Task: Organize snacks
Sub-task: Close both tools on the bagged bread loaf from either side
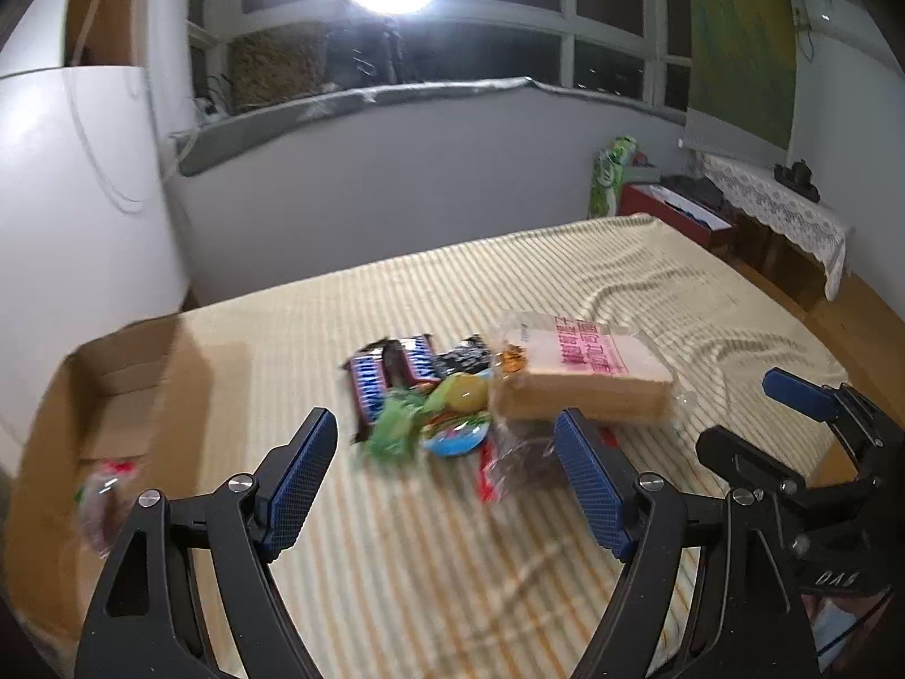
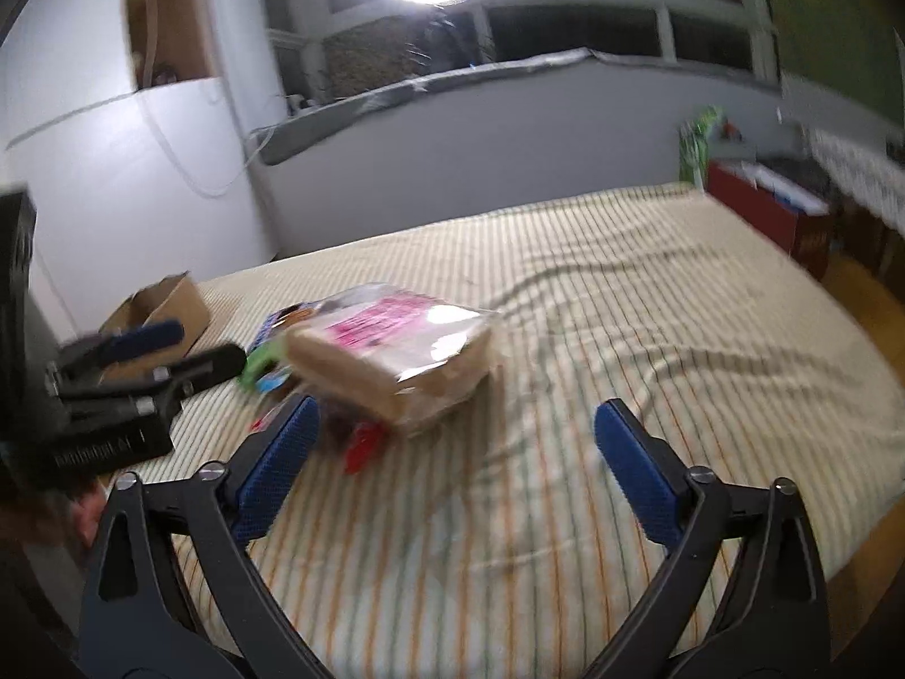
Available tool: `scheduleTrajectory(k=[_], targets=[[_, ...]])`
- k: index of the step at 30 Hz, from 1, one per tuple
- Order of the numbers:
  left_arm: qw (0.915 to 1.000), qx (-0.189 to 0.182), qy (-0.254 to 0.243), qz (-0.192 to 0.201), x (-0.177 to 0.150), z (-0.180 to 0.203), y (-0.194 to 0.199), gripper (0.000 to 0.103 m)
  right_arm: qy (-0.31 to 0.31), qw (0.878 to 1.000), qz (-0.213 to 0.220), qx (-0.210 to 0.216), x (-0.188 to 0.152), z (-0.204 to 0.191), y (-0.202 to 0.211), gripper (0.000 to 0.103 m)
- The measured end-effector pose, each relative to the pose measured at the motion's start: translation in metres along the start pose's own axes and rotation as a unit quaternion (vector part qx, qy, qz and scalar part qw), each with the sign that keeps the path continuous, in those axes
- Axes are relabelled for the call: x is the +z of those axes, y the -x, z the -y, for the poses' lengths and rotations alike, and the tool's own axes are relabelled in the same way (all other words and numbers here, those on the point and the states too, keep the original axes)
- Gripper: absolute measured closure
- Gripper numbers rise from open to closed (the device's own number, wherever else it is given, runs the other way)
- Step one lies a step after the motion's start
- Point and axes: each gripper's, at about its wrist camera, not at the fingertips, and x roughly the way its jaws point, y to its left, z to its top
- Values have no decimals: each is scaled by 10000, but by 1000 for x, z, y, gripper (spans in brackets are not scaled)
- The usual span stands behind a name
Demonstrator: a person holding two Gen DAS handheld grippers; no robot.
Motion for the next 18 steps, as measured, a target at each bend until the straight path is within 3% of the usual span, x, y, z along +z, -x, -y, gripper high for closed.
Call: scheduleTrajectory(k=[7, 14, 18], targets=[[9992, -331, -140, -184, 9, 11, -45, 24, -372, 9987, -231, 259, 20, 18, -36, 0], [9966, -811, 4, -156, 19, 2, -57, 24, -741, 9933, -475, 747, 30, 25, -58, 0], [9935, -1123, -112, -133, 20, 2, -59, 24, -845, 9913, -589, 816, 33, 27, -66, 0]])
